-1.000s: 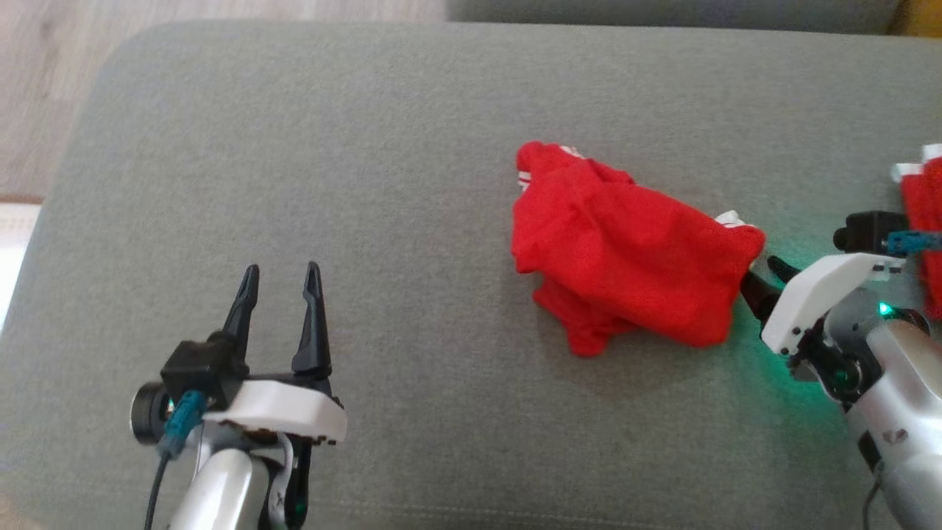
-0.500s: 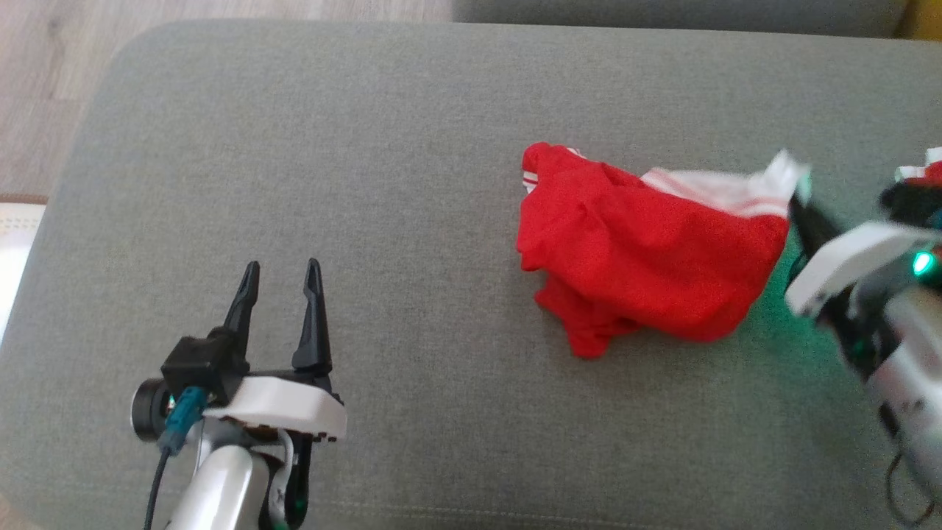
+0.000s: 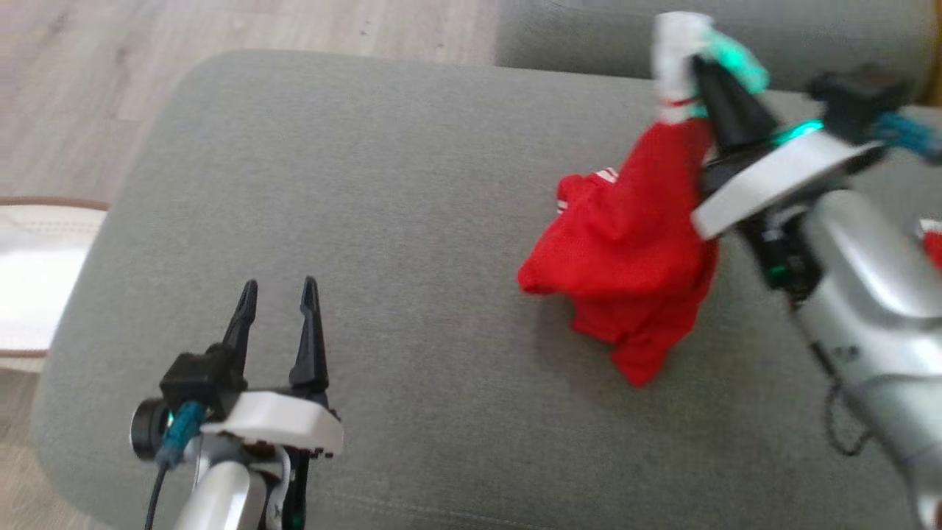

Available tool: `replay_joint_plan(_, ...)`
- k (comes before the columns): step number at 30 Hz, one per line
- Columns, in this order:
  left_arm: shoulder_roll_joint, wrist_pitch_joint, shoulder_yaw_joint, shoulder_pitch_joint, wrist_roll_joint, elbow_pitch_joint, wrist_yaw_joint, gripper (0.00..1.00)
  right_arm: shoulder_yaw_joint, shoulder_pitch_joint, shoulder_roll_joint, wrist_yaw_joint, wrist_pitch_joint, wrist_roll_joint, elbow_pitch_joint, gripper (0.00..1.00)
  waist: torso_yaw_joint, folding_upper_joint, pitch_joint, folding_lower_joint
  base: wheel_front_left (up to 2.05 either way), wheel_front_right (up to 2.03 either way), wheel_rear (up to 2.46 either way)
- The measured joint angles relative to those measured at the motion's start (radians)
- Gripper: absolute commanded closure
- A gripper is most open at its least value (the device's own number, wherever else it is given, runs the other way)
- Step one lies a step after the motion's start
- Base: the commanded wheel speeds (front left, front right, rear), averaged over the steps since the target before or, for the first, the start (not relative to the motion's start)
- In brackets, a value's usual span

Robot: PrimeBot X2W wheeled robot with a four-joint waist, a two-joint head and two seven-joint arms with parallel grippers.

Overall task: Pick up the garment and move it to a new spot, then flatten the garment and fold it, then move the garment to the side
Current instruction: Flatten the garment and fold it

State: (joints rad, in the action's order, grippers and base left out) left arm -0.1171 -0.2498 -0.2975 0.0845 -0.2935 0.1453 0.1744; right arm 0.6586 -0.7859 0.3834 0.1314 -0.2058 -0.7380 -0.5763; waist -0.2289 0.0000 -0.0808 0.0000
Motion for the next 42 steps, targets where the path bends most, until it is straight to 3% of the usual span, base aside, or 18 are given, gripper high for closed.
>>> replay_joint_plan(6,-0.004,0.0,0.014,-0.029,0.0,-0.002,0.0,0.0,0.052,0.025,-0.076,0.0,0.005,0.008,0.108,1.0,-0.046,0.0,0.034,0.0,0.0,0.0,0.0)
replay_joint_plan(19,-0.006,0.0,0.015,-0.037,-0.013,-0.01,0.0,0.0,0.047,-0.166,-0.04,0.0,0.081,0.037,0.205,1.0,-0.035,0.0,0.046,0.0,0.0,0.0,0.0)
replay_joint_plan(24,0.002,0.0,0.013,-0.037,-0.02,-0.011,0.001,0.0,0.175,-0.093,-0.038,0.0,0.105,0.0,0.209,1.0,-0.031,0.0,0.021,0.0,0.0,0.0,0.0)
replay_joint_plan(31,0.023,0.0,0.007,-0.005,-0.02,0.002,-0.007,0.0,0.407,-0.034,-0.152,0.0,0.101,-0.083,0.071,1.0,-0.063,0.0,-0.016,0.0,0.0,0.0,0.0)
replay_joint_plan(33,0.028,0.0,0.006,0.006,-0.018,0.004,-0.007,0.0,0.477,-0.033,-0.172,0.0,0.106,-0.117,0.026,0.0,-0.072,0.0,-0.024,0.0,0.0,0.0,0.0)
replay_joint_plan(36,0.03,0.0,0.015,0.006,-0.017,0.007,-0.007,0.0,0.567,-0.025,-0.18,0.0,0.086,-0.202,0.002,0.0,-0.071,0.0,-0.03,0.0,0.0,0.0,0.0)
replay_joint_plan(42,0.029,0.0,0.037,0.005,-0.014,0.005,-0.006,0.0,0.56,-0.059,-0.122,0.0,-0.014,-0.269,0.048,0.0,-0.029,0.0,-0.022,0.0,0.0,0.0,0.0)
